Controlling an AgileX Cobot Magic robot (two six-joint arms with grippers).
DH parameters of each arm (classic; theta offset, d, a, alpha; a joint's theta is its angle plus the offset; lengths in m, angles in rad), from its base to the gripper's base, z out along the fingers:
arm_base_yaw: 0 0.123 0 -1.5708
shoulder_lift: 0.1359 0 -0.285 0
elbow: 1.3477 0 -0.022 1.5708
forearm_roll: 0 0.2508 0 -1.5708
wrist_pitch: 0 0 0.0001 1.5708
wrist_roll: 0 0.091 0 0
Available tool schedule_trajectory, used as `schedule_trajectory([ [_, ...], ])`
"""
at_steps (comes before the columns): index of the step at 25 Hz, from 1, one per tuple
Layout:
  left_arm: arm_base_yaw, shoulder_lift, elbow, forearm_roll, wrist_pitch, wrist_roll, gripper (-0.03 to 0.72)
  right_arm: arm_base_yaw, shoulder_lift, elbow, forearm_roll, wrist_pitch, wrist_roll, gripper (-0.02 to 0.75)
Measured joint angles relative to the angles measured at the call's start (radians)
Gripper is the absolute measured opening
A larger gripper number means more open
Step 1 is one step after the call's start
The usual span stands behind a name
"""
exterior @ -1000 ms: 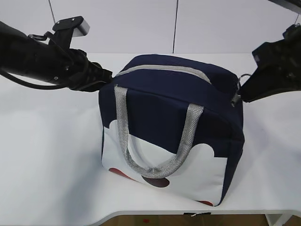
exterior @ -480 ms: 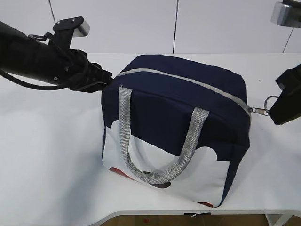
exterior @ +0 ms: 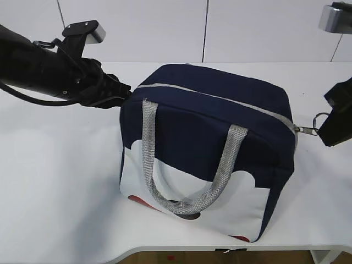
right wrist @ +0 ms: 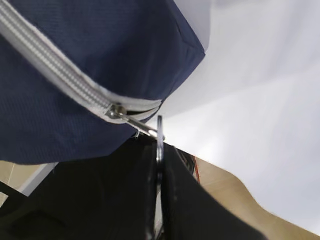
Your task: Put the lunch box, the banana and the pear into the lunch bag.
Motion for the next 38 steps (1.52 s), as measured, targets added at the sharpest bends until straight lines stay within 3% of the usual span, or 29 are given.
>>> schedule_trajectory([
  [12,0.000,0.000,0.000,0.004,0.008,-0.017,-0.009,0.000,0.043,0.083,0.042,-0.046,0.004,0.006],
  [22,0.000,0.000,0.000,0.006,0.026,-0.034,-0.004,0.000,0.043,0.196,0.184,-0.203,-0.072,0.006],
  [30,0.019,0.000,0.000,0.006,0.031,-0.036,-0.009,0.000,0.043,0.190,0.307,-0.302,-0.177,0.006],
  [38,0.099,0.000,0.000,0.006,0.061,-0.036,-0.009,0.000,0.128,0.016,0.390,-0.245,-0.238,0.006],
])
